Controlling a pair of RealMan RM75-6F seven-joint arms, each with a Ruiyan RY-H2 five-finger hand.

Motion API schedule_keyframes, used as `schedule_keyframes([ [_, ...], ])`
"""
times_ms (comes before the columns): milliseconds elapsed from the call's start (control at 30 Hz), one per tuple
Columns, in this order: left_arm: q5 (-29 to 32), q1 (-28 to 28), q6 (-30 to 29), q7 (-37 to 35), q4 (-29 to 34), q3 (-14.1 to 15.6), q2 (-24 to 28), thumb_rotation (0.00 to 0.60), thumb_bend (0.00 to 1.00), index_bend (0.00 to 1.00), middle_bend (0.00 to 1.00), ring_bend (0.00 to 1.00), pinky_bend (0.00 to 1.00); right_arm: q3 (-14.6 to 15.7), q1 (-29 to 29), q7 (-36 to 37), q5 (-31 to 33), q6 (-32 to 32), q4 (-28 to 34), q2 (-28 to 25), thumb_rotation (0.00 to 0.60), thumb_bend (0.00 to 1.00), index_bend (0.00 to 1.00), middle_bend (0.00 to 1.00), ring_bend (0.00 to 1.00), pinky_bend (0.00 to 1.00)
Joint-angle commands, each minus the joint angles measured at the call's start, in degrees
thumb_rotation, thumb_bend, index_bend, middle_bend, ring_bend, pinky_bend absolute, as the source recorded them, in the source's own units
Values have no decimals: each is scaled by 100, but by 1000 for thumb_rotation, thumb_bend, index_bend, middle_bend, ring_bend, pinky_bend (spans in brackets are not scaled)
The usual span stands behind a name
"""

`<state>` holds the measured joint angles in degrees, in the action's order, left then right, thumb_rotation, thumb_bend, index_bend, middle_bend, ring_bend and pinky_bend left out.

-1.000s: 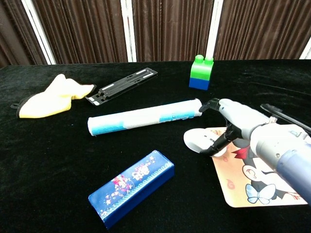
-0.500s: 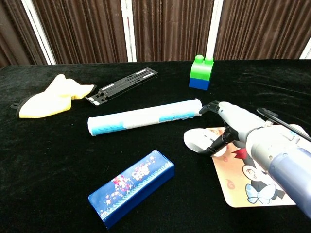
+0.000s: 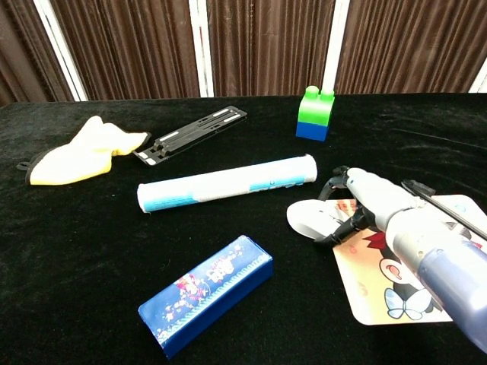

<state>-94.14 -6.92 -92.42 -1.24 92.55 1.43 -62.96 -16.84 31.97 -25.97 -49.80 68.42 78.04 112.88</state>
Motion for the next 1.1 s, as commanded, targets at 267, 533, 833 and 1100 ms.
schedule_keyframes([
  [267, -65, 13, 41, -92, -7, -15, 17, 600, 129, 0, 0, 0, 0, 32, -22, 126, -197, 31, 29, 21, 600, 260, 458, 83, 0, 0],
  [533, -45, 30, 73, -60, -20, -56, 16, 600, 129, 0, 0, 0, 0, 111, -108, 130, -476, 82, 430, -392, 600, 308, 505, 125, 0, 0],
  [833, 16, 44, 136, -37, 12, -93, 15, 600, 128, 0, 0, 0, 0, 341, -417, 265, -467, -308, 1194, -1725, 600, 308, 505, 125, 0, 0],
  [1100, -46, 33, 228, 192, 89, -71, -25, 600, 128, 0, 0, 0, 0, 782, -752, 1208, -1015, -705, 1232, -2527, 600, 302, 505, 125, 0, 0],
])
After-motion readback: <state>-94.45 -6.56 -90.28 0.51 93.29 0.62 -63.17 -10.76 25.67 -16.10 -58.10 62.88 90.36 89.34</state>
